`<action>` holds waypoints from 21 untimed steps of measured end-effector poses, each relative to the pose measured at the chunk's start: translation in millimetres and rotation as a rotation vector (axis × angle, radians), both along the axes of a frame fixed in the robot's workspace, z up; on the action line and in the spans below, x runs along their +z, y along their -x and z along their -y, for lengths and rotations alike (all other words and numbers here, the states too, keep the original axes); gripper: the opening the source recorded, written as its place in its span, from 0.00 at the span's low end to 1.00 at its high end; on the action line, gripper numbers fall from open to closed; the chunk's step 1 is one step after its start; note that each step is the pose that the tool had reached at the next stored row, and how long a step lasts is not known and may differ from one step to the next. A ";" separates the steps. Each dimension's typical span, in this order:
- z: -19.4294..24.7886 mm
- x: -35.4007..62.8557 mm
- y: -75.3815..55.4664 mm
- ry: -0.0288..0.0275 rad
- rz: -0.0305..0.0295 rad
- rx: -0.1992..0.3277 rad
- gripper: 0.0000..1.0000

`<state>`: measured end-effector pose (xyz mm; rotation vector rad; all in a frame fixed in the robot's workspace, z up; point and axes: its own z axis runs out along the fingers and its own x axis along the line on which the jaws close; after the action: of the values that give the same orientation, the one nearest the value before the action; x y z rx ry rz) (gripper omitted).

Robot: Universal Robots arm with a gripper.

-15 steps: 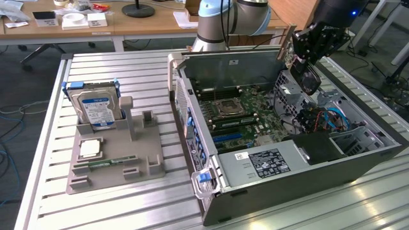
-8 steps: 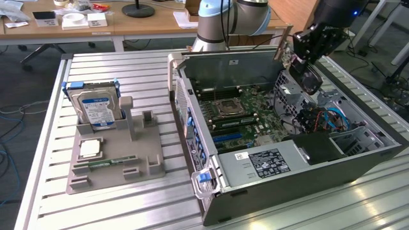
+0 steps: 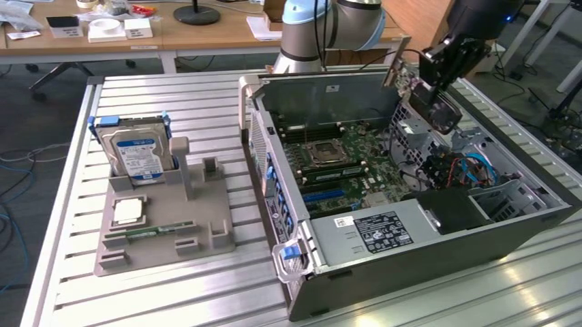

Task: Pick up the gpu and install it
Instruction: 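Insert the gpu into the slot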

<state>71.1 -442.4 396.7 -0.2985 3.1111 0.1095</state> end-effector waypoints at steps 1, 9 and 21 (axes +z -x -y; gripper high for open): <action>0.0 -0.2 0.1 0.0008 0.0001 0.016 0.27; 0.0 -0.5 0.5 0.0103 0.0000 0.137 0.27; 0.0 -0.7 1.8 0.0322 -0.0007 0.297 0.27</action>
<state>69.3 -442.4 396.0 -0.7599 3.0477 0.0621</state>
